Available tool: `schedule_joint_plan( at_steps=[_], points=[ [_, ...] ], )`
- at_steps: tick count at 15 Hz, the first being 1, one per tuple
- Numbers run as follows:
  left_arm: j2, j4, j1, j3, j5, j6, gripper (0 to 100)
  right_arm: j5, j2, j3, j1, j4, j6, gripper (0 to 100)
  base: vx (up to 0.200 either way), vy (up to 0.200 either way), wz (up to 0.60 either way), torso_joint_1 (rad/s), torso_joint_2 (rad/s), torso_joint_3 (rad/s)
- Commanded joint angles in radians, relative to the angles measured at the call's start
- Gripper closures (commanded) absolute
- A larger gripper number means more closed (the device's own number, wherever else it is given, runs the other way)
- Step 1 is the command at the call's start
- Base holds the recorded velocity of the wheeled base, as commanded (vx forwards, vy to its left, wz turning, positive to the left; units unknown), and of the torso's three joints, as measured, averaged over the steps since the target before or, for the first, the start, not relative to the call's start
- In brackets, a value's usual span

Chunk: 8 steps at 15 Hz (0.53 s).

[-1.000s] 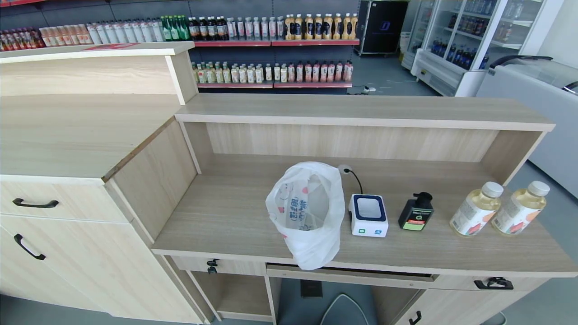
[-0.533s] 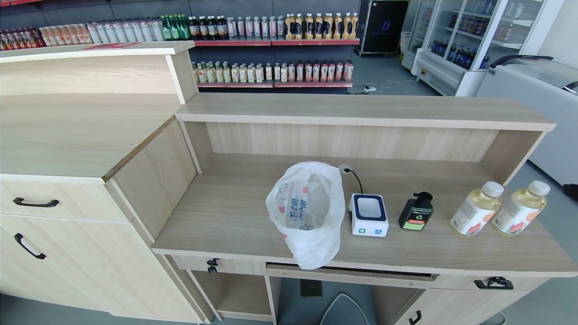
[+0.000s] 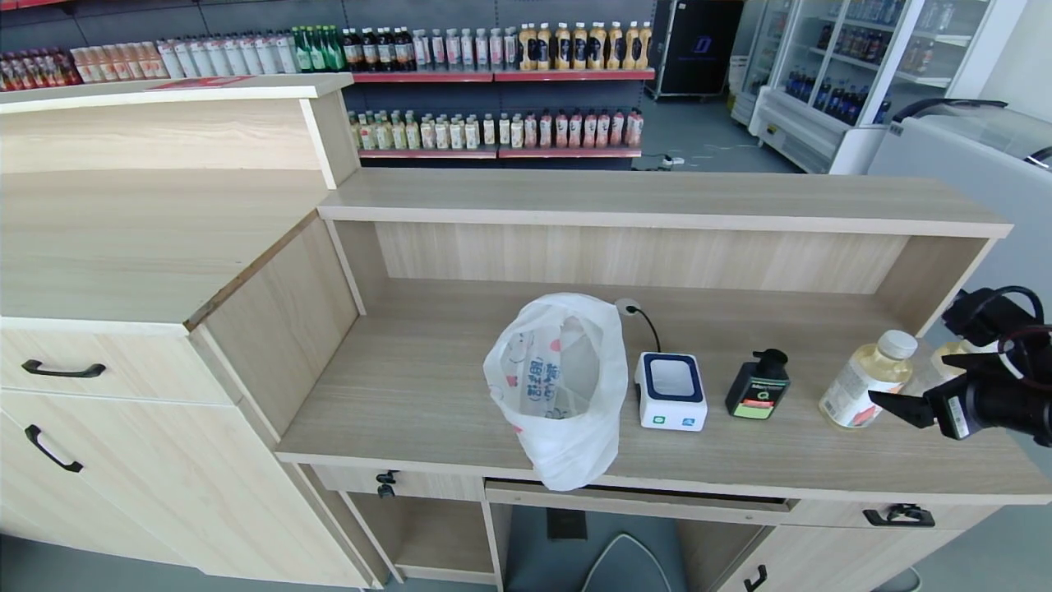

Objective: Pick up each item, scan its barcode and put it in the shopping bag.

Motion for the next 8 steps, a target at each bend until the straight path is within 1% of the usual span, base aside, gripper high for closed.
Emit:
schedule_joint_plan(
  at_steps=[1,4,8],
  points=[
    [0.000,0.000,0.000,0.000,0.000,0.000,0,0.061,0.170,-0.051,-0.036,-0.011,-0.027,0,0.000,0.000,0.00,0.000,0.00,0.000],
    [0.000,0.000,0.000,0.000,0.000,0.000,0,0.123,0.237,-0.118,-0.035,-0.008,-0.097,0,0.000,0.000,0.00,0.000,0.00,0.000],
    [0.000,0.000,0.000,0.000,0.000,0.000,0,0.232,0.343,-0.204,-0.033,-0.005,-0.208,0,0.000,0.000,0.00,0.000,0.00,0.000]
  ],
)
